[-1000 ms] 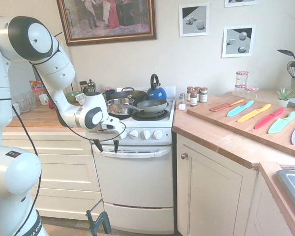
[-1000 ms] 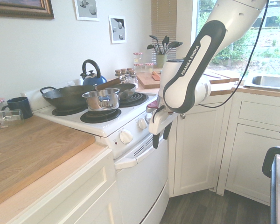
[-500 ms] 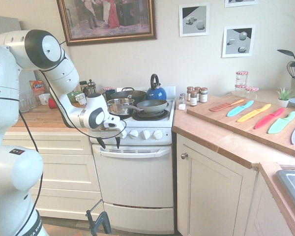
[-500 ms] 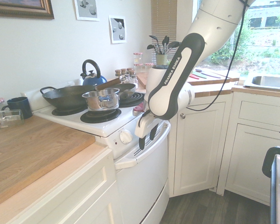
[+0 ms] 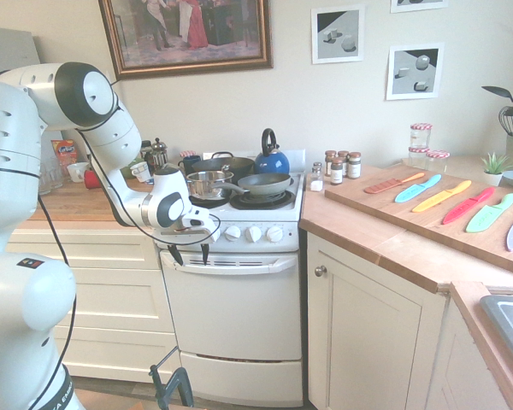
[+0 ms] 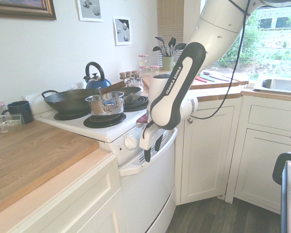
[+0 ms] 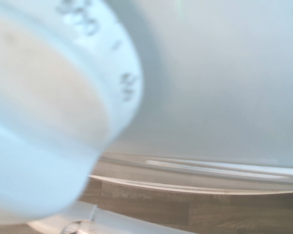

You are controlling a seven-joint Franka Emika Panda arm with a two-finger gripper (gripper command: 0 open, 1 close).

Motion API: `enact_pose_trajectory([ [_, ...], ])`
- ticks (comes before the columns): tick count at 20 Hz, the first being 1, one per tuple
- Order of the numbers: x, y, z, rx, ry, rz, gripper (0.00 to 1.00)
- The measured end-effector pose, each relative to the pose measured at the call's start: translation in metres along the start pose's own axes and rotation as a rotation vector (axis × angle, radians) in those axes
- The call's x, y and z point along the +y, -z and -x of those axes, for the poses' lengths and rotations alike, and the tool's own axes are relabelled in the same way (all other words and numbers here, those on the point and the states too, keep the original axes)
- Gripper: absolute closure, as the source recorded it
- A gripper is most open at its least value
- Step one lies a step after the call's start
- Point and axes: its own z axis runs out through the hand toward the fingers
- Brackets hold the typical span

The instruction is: Open the oven

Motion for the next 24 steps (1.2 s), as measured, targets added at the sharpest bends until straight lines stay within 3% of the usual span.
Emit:
enact_pose_trajectory([
  [6, -0.029, 0.011, -0.018, -0.021, -0.001, -0.001, 0.0],
  [16, 0.002, -0.026, -0.04, -0.046, -0.022, 0.06, 0.0],
  [24, 0.024, -0.023, -0.045, -0.027, -0.047, 0.076, 0.0],
])
